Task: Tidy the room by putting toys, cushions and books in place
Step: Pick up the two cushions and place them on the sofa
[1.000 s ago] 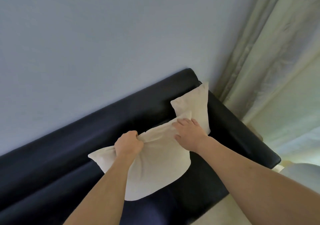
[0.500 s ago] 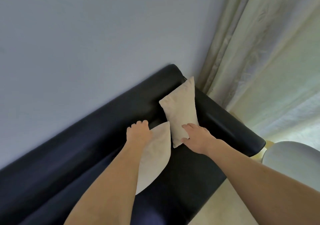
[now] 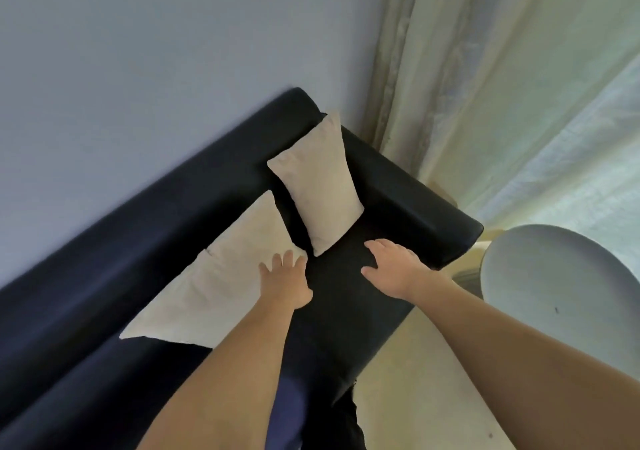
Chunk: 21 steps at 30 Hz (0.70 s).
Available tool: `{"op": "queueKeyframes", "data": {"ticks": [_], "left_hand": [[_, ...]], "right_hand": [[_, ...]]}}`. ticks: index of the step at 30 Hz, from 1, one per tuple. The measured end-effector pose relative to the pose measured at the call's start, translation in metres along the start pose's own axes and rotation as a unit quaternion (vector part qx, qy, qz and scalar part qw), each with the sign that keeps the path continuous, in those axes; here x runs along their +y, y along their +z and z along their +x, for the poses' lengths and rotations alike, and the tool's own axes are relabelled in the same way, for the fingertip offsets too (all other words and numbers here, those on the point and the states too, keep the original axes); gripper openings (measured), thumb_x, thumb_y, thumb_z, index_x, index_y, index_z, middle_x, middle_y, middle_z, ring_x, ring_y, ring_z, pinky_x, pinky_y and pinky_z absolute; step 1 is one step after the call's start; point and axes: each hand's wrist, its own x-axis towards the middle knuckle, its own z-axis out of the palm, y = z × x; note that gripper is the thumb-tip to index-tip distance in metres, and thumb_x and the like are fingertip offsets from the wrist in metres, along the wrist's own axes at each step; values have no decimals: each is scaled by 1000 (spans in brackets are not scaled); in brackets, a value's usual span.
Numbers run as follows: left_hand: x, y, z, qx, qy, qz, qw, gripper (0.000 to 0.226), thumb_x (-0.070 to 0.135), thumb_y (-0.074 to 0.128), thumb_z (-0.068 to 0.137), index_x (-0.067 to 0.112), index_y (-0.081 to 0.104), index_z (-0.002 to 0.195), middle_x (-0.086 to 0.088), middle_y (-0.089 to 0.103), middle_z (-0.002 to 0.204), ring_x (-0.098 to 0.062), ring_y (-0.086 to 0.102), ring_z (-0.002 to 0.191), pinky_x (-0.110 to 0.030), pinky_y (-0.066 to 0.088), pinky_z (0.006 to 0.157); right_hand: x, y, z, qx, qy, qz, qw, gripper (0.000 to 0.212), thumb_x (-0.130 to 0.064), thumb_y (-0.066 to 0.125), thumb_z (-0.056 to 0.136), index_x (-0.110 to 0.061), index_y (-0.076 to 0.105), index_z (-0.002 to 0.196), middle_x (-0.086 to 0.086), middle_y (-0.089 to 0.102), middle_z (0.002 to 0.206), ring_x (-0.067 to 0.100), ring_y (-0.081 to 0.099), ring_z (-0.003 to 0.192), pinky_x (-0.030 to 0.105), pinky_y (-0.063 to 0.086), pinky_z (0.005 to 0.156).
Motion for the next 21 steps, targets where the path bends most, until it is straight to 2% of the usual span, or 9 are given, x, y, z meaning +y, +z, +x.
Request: {"op": "queueKeyframes", "data": {"ticks": [4, 7, 12, 17, 21], "left_hand": [[49, -42, 7, 50, 56, 1, 997, 60, 41, 52, 94, 21, 32, 147, -8, 39, 147, -32, 40, 133, -50, 34, 109], [104, -70, 2, 78, 128, 14, 989, 52, 39, 49, 96, 17, 39, 141, -8, 51, 137, -30, 51, 122, -45, 42, 102], [195, -87, -23, 69, 216, 35, 973, 51, 36, 48, 97, 18, 41, 143, -6, 53, 136, -27, 56, 117, -43, 47, 98], [317, -77, -87, 69, 298, 73, 949, 45, 35, 47, 97, 18, 47, 138, -5, 56, 132, -28, 56, 116, -45, 47, 98], [418, -47, -149, 45, 363, 110, 924, 51, 34, 44, 95, 23, 43, 144, -4, 53, 140, -27, 54, 122, -44, 45, 101]], "right_hand": [[35, 6, -27, 8, 41, 45, 998, 62, -40, 45, 98, -23, 23, 153, 1, 24, 159, 26, 27, 144, 42, 24, 118], [83, -7, -62, 44, 102, 96, 989, 61, -37, 44, 99, -21, 22, 153, 1, 24, 159, 27, 27, 144, 43, 25, 118], [161, -12, -127, 108, 190, 165, 962, 53, -35, 42, 99, -22, 31, 149, 4, 36, 153, 30, 39, 137, 43, 31, 112], [245, 27, -230, 134, 268, 207, 931, 58, -34, 45, 97, -19, 28, 151, 5, 33, 155, 29, 37, 137, 41, 32, 112], [311, 75, -320, 150, 334, 266, 892, 62, -36, 46, 96, -18, 26, 152, 5, 31, 155, 27, 38, 137, 41, 34, 111]]}}
